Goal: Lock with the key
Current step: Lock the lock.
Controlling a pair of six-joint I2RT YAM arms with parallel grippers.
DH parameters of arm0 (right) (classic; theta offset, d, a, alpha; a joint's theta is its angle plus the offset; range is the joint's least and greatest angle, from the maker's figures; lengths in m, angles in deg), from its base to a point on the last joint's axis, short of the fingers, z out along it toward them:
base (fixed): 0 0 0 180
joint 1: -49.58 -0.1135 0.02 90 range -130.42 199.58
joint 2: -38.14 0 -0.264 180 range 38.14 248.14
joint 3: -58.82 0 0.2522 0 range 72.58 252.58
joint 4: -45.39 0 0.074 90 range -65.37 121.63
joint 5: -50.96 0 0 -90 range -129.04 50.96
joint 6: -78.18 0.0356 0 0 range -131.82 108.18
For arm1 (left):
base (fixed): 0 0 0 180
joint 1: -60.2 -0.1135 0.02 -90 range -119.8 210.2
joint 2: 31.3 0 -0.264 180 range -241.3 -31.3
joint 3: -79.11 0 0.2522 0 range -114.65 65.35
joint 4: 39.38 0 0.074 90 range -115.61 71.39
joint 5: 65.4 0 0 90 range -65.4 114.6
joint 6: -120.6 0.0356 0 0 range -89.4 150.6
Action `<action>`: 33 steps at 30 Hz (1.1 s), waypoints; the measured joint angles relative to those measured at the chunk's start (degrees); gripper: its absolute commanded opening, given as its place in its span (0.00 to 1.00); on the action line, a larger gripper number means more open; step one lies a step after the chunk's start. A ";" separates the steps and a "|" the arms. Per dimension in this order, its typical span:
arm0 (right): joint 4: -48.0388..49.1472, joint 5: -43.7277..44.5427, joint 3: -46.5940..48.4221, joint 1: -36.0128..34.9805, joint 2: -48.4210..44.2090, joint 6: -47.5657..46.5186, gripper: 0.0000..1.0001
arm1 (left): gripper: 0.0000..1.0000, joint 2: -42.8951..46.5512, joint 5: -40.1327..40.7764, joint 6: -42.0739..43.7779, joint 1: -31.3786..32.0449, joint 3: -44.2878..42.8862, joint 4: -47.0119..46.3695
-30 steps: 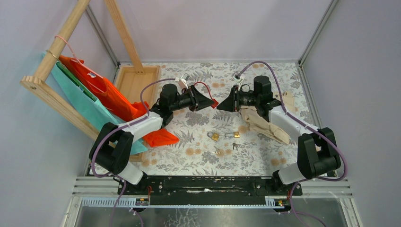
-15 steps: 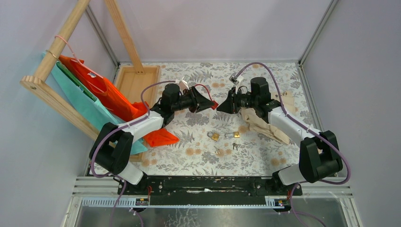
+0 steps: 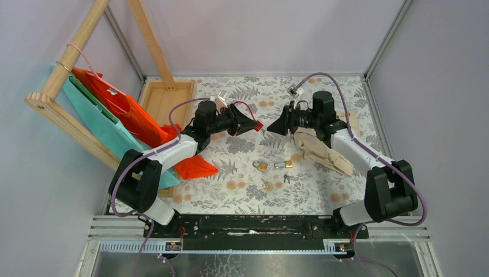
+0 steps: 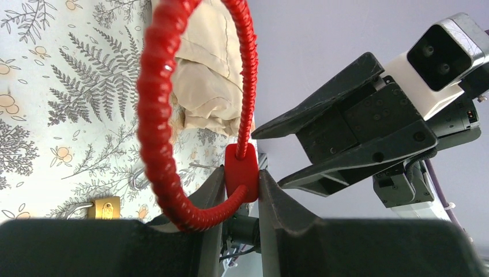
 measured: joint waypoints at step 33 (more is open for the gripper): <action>9.38 -10.10 0.00 -0.74 7.15 10.73 0.17 | 0.00 0.00 -1.99 -2.58 -0.37 0.00 -2.12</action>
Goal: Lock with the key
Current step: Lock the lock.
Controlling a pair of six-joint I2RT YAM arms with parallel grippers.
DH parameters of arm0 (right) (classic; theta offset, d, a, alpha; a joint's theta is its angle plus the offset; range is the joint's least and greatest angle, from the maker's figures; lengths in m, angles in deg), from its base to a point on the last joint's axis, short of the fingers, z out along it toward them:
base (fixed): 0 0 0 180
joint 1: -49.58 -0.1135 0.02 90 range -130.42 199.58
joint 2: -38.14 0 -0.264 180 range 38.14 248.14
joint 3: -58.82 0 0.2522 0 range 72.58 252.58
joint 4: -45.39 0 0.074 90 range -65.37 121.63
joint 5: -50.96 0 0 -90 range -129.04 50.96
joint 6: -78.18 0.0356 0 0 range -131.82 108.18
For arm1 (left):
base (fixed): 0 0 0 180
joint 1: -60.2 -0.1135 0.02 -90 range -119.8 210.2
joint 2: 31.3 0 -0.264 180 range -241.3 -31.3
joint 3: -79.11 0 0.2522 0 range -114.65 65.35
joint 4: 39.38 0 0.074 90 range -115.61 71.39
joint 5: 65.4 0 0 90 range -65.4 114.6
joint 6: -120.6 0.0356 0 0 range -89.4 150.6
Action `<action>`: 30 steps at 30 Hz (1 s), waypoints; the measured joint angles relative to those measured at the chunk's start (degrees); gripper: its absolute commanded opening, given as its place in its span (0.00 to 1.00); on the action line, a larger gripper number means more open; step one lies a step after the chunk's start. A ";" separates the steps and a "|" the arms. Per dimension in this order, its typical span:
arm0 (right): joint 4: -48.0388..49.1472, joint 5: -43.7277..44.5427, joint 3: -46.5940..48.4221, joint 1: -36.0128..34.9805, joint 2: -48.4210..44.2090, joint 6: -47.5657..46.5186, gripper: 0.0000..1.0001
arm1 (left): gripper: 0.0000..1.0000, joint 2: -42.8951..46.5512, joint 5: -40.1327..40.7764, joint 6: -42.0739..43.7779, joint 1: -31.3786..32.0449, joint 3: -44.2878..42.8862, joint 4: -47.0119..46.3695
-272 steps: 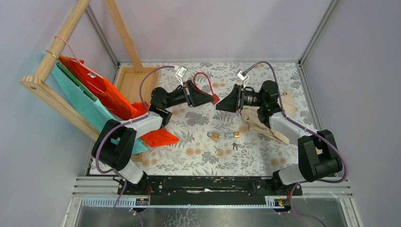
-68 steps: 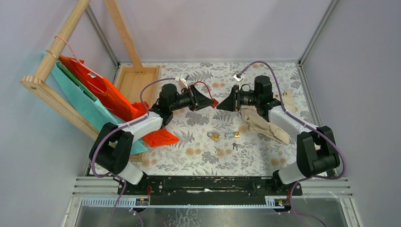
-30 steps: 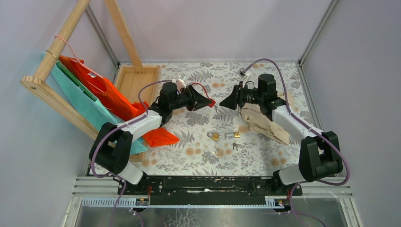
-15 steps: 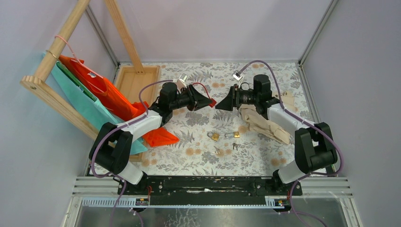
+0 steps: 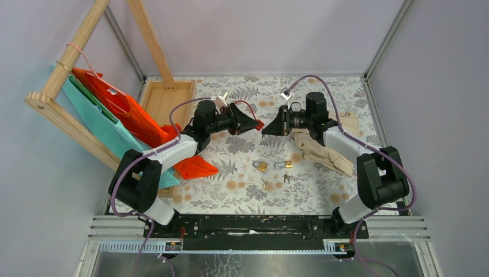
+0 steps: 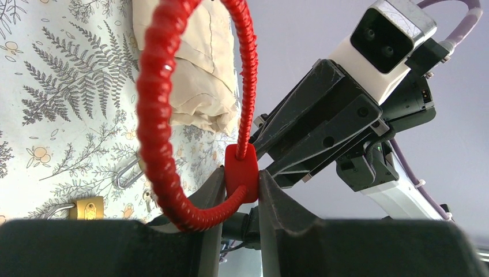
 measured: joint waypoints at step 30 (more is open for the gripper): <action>-13.40 16.61 2.25 -4.48 -4.07 -17.18 0.06 | 0.00 -0.81 2.80 0.00 0.76 0.11 1.86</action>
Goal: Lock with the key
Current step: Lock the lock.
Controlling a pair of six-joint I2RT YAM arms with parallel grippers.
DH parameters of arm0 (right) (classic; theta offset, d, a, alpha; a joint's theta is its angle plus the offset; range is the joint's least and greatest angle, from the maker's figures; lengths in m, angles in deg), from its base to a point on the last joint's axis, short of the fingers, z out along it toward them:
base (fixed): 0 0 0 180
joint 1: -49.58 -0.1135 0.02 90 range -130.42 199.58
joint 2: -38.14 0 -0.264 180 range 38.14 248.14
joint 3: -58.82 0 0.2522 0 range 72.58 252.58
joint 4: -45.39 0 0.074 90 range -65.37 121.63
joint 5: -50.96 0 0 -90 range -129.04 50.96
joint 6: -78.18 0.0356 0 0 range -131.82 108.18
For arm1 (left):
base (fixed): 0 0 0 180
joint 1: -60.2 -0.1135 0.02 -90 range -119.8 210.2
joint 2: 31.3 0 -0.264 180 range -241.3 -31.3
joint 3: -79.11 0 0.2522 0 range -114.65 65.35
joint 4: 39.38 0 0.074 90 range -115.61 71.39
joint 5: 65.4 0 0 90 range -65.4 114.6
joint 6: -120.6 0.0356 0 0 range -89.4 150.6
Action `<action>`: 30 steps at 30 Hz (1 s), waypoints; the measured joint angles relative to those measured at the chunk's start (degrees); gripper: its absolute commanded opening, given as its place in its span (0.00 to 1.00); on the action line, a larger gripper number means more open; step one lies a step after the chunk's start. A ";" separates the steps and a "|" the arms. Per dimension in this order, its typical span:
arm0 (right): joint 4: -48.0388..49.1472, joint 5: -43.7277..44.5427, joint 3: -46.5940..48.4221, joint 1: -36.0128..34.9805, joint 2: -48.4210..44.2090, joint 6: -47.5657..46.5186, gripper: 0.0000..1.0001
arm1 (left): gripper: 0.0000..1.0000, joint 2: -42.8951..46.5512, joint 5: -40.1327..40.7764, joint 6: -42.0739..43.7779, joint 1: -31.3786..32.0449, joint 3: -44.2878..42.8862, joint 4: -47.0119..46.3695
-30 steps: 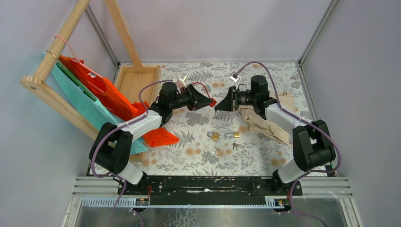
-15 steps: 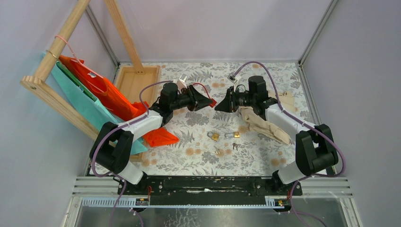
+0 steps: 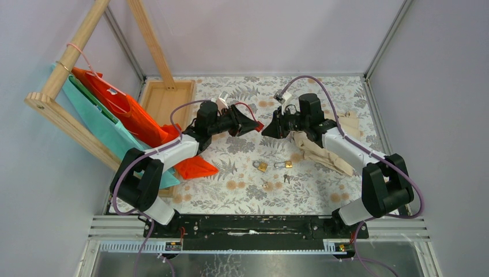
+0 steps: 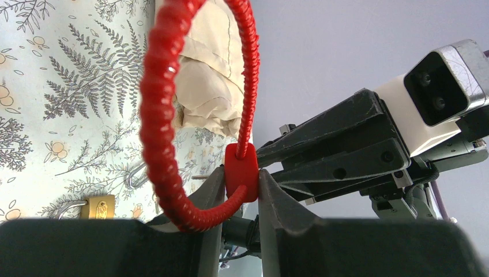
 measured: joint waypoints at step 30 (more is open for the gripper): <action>1.01 -3.52 0.63 3.91 -0.26 4.39 0.60 | 0.00 -0.07 -0.79 -0.04 0.15 -0.02 -0.09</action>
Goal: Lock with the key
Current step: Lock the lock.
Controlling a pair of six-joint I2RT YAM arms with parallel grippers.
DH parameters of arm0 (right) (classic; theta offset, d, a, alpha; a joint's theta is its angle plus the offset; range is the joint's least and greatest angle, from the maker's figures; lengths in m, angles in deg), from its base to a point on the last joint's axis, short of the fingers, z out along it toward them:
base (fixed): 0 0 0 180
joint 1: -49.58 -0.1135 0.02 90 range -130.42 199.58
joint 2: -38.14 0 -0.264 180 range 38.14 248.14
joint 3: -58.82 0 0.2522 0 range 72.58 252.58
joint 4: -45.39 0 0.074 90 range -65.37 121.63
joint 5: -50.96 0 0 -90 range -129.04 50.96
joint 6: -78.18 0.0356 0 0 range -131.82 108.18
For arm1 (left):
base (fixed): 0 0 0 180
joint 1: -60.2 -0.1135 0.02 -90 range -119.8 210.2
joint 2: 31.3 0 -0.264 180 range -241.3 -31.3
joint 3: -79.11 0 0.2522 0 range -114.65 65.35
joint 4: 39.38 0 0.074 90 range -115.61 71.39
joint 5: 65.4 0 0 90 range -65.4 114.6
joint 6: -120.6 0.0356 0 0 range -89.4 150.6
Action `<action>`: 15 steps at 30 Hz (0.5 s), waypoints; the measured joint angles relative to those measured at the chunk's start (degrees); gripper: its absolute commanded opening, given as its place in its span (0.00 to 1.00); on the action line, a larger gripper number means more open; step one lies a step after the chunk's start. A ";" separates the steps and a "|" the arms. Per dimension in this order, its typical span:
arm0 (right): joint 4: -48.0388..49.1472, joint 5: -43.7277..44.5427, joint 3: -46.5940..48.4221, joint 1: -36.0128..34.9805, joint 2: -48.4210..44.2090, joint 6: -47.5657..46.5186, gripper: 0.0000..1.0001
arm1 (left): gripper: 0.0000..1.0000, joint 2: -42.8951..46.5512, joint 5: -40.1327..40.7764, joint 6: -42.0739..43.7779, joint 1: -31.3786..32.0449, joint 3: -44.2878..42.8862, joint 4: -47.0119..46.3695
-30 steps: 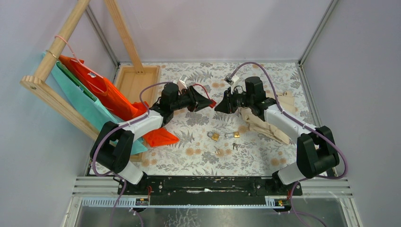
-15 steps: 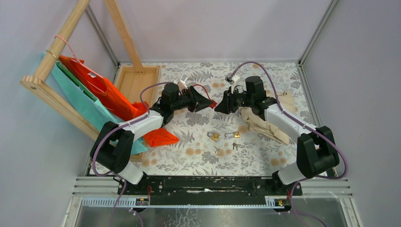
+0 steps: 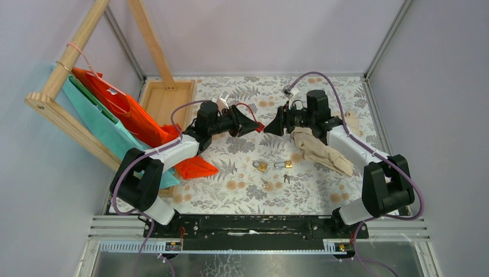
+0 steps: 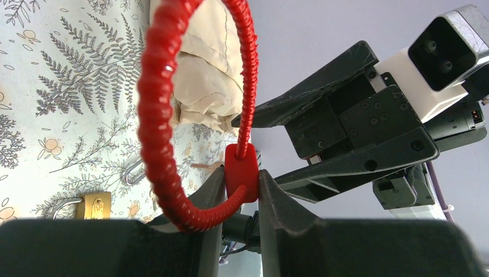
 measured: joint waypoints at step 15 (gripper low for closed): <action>-0.57 -0.09 0.00 -2.43 0.00 -2.54 0.49 | 0.00 0.00 -0.02 -0.17 0.00 0.02 0.00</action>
